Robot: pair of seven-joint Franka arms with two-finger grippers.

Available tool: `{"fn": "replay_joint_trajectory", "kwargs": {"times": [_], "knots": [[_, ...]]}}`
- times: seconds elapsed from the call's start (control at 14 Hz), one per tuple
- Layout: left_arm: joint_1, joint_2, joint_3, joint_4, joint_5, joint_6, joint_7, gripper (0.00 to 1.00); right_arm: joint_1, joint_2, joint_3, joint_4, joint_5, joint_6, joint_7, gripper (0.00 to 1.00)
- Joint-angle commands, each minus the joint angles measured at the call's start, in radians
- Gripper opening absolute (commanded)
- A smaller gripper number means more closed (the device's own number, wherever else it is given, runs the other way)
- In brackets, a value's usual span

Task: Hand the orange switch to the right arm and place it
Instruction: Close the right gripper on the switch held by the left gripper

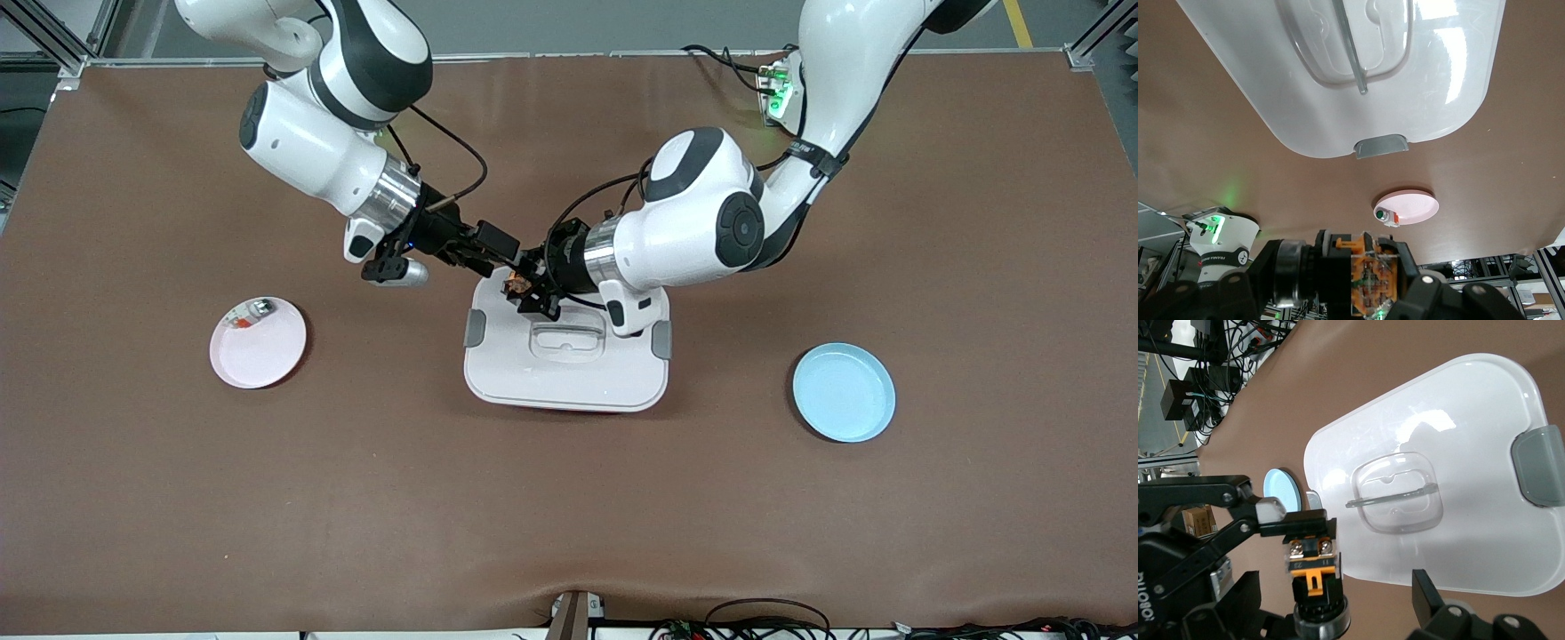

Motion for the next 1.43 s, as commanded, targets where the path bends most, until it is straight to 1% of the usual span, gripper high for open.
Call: {"fn": "replay_joint_trajectory", "kwargs": {"times": [0.0,0.5,0.57,0.64,0.79,0.86,0.93,1.0,1.07,1.36], "knots": [[-0.007,0.007,0.000,0.021,-0.021,-0.006,-0.023,0.00,0.001,0.024,0.005,0.022,0.027,-0.002,-0.029,1.00],[-0.013,0.004,0.000,0.021,-0.024,-0.006,-0.025,0.00,0.015,0.025,0.005,0.033,0.027,0.000,-0.027,0.99],[-0.013,0.004,0.000,0.021,-0.024,-0.006,-0.025,0.00,0.017,0.027,0.006,0.036,0.027,0.001,-0.029,0.84],[-0.013,0.004,0.000,0.021,-0.024,-0.006,-0.025,0.00,0.017,0.036,0.006,0.042,0.027,0.001,-0.029,0.65],[-0.013,0.004,0.000,0.021,-0.024,-0.006,-0.025,0.00,0.021,0.039,0.006,0.051,0.027,0.000,-0.029,0.29],[-0.013,0.004,0.000,0.021,-0.022,-0.006,-0.025,0.00,0.020,0.041,0.006,0.051,0.027,0.000,-0.029,0.19],[-0.013,0.004,0.000,0.021,-0.024,-0.006,-0.025,0.00,0.020,0.041,0.006,0.051,0.027,0.000,-0.029,0.13],[-0.013,0.004,0.000,0.021,-0.022,-0.006,-0.025,0.00,0.017,0.041,0.006,0.051,0.027,-0.003,-0.029,0.04],[-0.015,0.004,0.000,0.021,-0.022,-0.006,-0.025,0.00,0.017,0.041,0.006,0.051,0.027,-0.005,-0.029,0.00],[-0.013,0.002,0.000,0.021,-0.022,-0.006,-0.025,0.00,0.017,0.041,0.006,0.052,0.027,-0.005,-0.027,0.00]]}}
